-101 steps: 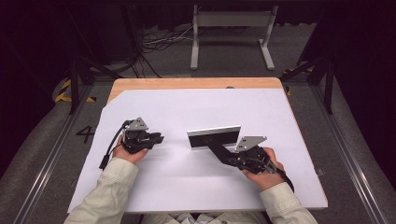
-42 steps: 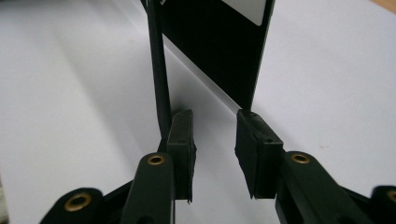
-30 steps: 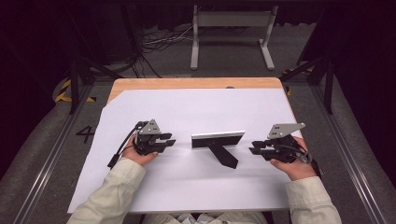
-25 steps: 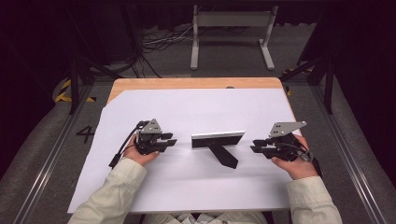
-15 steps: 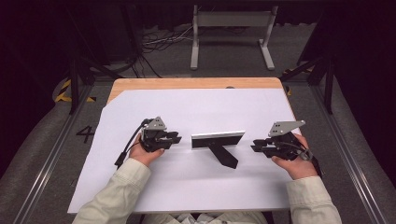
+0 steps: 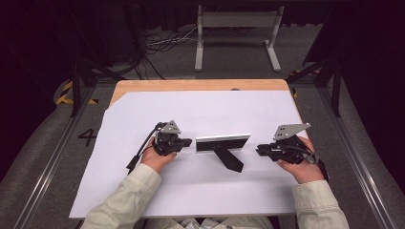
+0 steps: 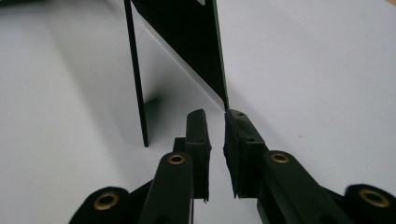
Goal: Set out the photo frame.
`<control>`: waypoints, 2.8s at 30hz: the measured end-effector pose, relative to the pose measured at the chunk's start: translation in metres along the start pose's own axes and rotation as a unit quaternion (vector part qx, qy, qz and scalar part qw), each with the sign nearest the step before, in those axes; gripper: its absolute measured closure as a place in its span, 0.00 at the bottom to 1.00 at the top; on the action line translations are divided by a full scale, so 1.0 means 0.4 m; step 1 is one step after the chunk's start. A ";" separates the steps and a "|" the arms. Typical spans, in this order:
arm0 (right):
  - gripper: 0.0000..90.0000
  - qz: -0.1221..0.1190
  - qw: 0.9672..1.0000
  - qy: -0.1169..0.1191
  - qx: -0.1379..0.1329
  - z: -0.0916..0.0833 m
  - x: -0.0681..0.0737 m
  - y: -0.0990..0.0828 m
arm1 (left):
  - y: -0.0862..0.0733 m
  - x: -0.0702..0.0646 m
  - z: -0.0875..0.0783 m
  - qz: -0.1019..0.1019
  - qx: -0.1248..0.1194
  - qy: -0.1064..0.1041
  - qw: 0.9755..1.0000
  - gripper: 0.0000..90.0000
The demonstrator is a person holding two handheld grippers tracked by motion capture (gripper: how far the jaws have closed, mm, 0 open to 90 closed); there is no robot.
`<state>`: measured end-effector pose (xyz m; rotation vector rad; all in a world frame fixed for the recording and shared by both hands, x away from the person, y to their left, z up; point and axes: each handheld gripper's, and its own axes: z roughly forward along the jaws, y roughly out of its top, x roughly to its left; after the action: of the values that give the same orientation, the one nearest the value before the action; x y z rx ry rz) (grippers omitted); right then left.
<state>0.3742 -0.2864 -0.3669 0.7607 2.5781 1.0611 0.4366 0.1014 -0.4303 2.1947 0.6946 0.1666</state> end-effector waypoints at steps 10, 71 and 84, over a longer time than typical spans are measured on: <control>0.89 0.000 1.000 0.004 0.002 0.002 0.001 0.000 | 0.008 -0.006 0.035 0.000 0.026 -0.021 0.999 1.00; 0.87 -0.006 1.000 0.002 0.007 -0.048 0.020 0.014 | 0.025 -0.131 0.065 0.147 0.116 -0.145 0.971 1.00; 0.87 0.000 1.000 0.002 0.005 -0.056 0.018 0.013 | 0.031 -0.174 0.075 0.174 0.128 -0.177 0.960 1.00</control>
<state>0.3606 -0.2923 -0.3478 0.7612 2.5896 1.0508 0.3938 0.0379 -0.4335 2.4940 0.1314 -0.1448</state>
